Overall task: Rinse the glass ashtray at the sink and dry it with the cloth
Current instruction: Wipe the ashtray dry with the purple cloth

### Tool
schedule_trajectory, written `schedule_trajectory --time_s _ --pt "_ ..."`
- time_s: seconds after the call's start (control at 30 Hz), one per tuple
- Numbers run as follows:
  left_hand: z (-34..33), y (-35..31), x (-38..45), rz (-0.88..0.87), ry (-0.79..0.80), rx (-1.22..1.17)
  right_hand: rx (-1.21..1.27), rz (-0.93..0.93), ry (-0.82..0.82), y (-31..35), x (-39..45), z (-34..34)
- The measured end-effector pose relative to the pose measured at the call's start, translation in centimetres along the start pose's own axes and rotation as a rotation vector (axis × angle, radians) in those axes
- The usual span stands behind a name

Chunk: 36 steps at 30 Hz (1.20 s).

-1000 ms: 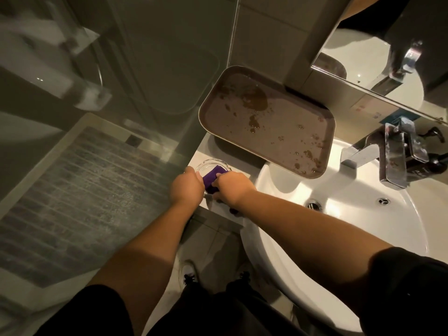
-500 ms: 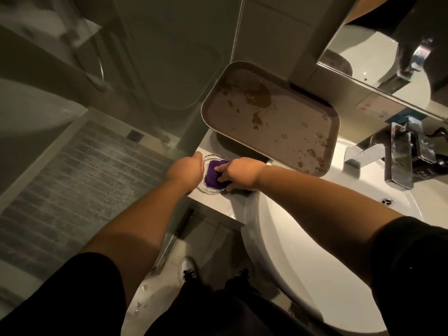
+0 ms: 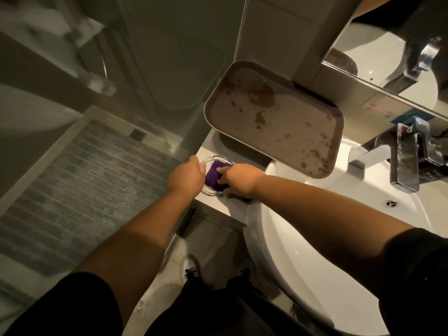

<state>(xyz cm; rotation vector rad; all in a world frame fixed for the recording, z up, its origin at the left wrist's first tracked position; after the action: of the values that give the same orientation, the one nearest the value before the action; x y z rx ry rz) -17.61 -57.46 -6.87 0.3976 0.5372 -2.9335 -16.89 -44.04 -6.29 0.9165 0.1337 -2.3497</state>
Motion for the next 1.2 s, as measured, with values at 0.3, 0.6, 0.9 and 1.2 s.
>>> schedule_trajectory --time_s 0.3,0.6,0.9,1.2 --pt "-0.2 -1.7 2.0 -0.196 0.059 0.335 -0.148 0.028 0.048 -0.1 -0.7 1.4" --pt "-0.8 -0.1 -0.5 0.057 -0.010 0.058 0.210 -0.238 -0.024 1.2 0.0 0.1" --pt "0.0 -0.3 1.5 -0.137 0.061 0.067 -0.080 0.049 0.000 0.1 -0.6 1.5" --pt "-0.6 -1.0 0.8 0.025 0.080 0.142 0.193 -0.175 -0.094 0.9 -0.8 0.8"
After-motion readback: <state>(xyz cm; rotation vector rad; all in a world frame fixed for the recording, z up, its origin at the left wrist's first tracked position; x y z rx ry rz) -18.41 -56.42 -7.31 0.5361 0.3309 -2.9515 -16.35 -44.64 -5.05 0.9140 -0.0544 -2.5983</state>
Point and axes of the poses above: each hand's wrist, its own x-axis towards the middle knuckle, its own z-axis out of the back of the hand, y = z × x, the point moved 6 cm from there along x, towards the middle knuckle, and after that the axes turned 2 degrees about z, right-handed, at the moved point
